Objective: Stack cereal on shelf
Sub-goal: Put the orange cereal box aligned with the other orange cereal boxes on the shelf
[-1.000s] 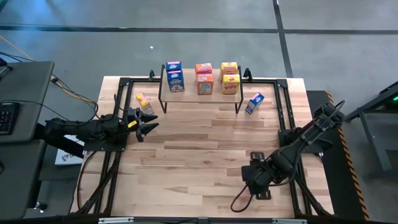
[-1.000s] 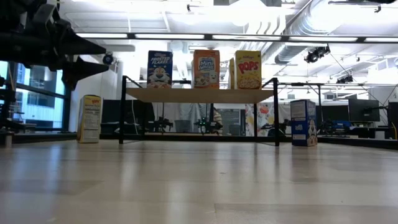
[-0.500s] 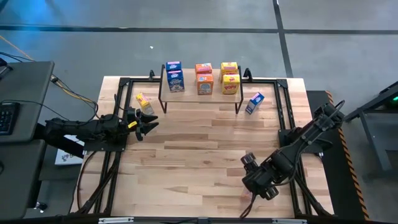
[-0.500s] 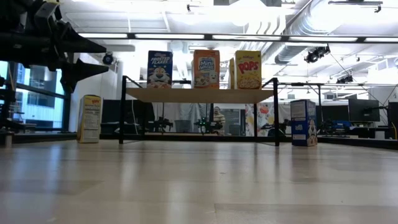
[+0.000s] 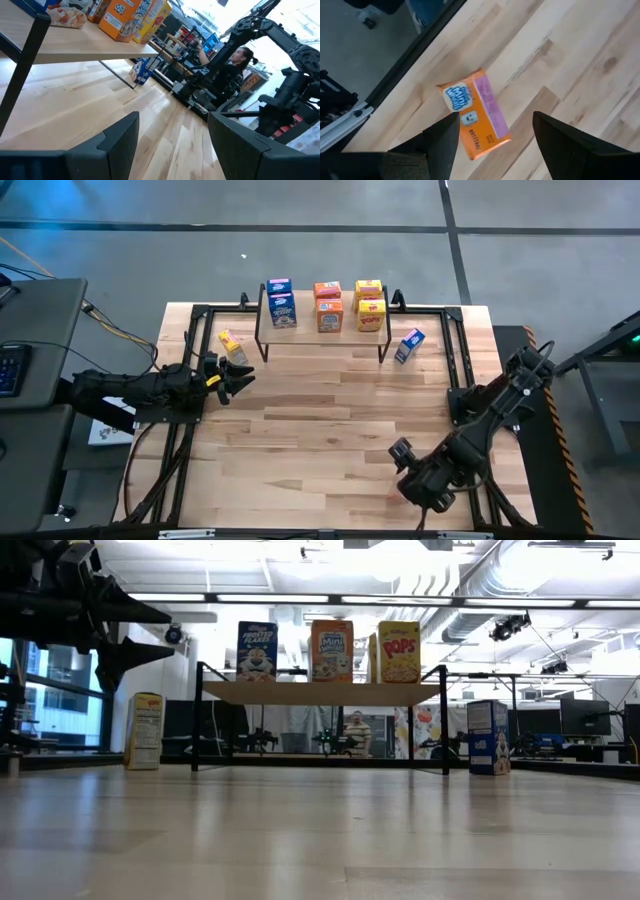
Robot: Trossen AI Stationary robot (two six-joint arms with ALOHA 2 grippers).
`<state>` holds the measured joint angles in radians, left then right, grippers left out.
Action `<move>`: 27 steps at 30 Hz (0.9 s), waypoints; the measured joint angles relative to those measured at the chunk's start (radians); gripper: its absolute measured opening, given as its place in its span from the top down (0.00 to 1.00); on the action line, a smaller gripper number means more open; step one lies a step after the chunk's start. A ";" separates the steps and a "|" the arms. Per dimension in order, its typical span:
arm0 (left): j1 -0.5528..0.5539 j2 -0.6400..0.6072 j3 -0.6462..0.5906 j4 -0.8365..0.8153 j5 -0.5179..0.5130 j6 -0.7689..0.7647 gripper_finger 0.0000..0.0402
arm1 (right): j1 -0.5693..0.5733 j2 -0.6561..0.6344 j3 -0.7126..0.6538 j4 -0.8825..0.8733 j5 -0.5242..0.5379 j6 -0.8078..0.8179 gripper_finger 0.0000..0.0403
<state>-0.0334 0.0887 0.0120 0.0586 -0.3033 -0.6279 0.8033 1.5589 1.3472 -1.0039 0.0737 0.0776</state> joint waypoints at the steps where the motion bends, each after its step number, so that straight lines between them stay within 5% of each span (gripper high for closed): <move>1: 0.000 0.000 0.000 0.000 0.000 0.000 0.43 | 0.006 0.000 0.000 0.000 0.003 0.000 0.39; 27: 0.000 0.000 0.000 -0.001 0.001 0.002 0.43 | 0.029 0.069 -0.006 0.023 -0.010 0.015 0.39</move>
<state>-0.0330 0.0887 0.0119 0.0578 -0.3027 -0.6259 0.8324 1.6284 1.3411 -0.9813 0.0638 0.0926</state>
